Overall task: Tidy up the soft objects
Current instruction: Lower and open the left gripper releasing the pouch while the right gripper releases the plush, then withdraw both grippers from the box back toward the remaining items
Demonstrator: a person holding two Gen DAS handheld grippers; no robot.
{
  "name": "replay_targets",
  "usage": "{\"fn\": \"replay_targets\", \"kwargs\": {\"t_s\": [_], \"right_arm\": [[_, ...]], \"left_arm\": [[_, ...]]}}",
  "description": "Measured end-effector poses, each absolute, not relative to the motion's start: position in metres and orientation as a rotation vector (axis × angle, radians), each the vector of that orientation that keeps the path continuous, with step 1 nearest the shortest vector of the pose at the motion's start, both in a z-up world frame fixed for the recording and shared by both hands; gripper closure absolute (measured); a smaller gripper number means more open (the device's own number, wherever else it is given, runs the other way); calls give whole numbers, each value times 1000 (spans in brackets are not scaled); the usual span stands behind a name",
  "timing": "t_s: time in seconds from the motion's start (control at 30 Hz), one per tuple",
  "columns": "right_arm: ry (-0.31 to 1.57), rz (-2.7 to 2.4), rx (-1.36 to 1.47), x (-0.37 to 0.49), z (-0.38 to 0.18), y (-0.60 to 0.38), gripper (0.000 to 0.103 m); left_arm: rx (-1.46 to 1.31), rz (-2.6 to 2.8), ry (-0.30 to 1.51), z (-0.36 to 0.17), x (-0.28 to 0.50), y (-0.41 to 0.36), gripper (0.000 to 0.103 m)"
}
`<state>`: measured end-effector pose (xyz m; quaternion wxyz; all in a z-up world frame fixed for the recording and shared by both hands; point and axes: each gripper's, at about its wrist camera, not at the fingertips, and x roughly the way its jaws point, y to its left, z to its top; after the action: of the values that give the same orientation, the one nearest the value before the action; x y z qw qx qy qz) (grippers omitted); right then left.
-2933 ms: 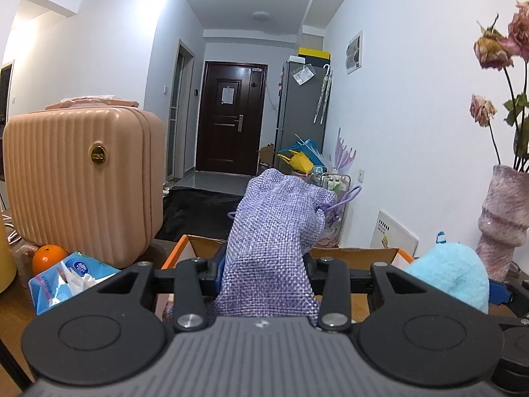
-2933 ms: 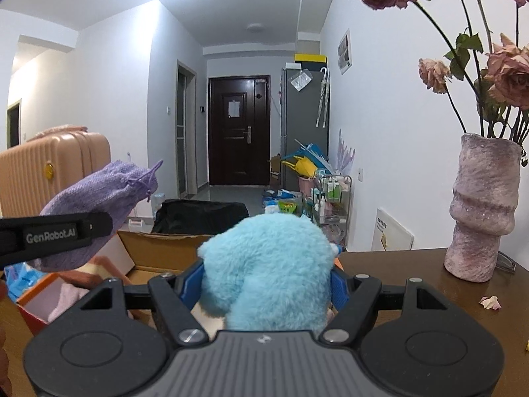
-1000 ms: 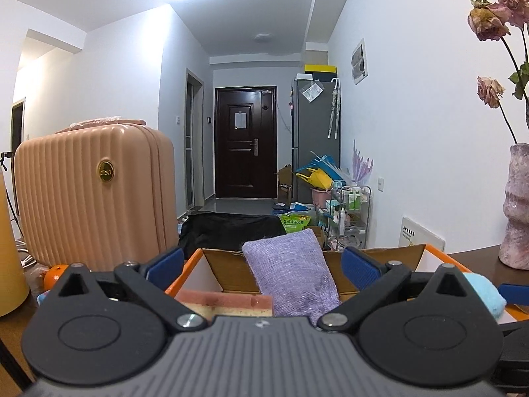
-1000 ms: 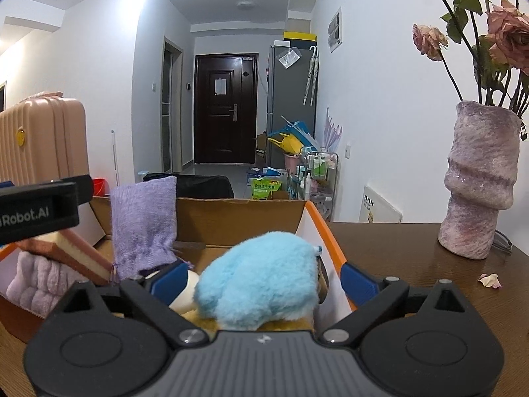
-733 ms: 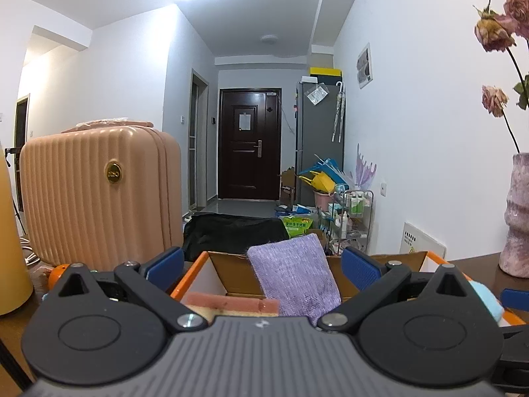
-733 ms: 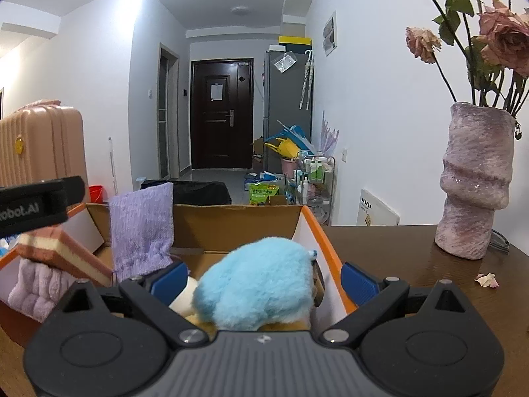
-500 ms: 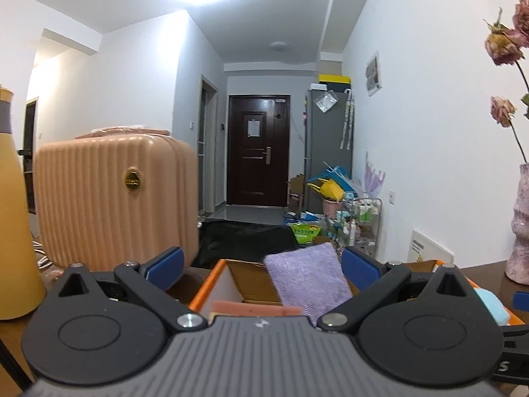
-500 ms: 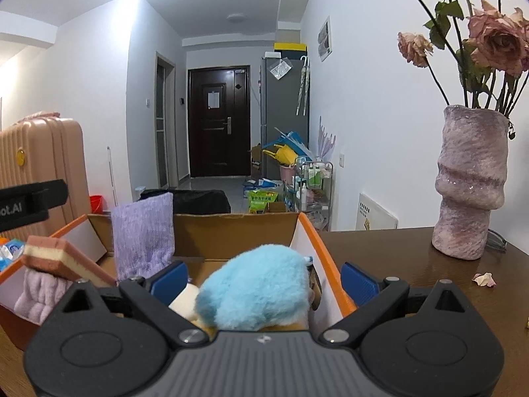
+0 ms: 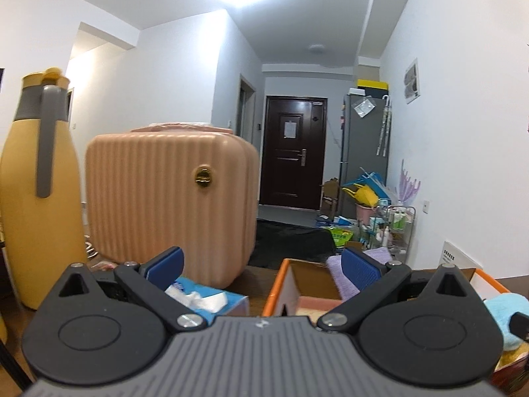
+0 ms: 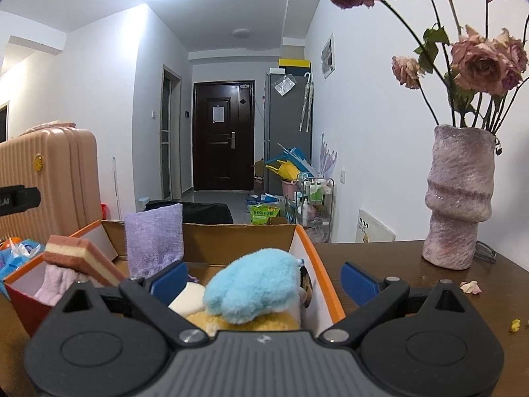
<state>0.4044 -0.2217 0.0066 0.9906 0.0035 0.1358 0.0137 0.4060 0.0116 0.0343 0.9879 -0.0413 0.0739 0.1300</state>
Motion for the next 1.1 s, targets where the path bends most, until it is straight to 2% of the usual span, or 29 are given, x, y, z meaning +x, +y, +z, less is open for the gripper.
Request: {"fn": "replay_targets", "kwargs": {"t_s": [1.1], "right_arm": [[253,39,18,296,12,-225,3]], "left_arm": [[-73,282,206,30,305,42,0]]}}
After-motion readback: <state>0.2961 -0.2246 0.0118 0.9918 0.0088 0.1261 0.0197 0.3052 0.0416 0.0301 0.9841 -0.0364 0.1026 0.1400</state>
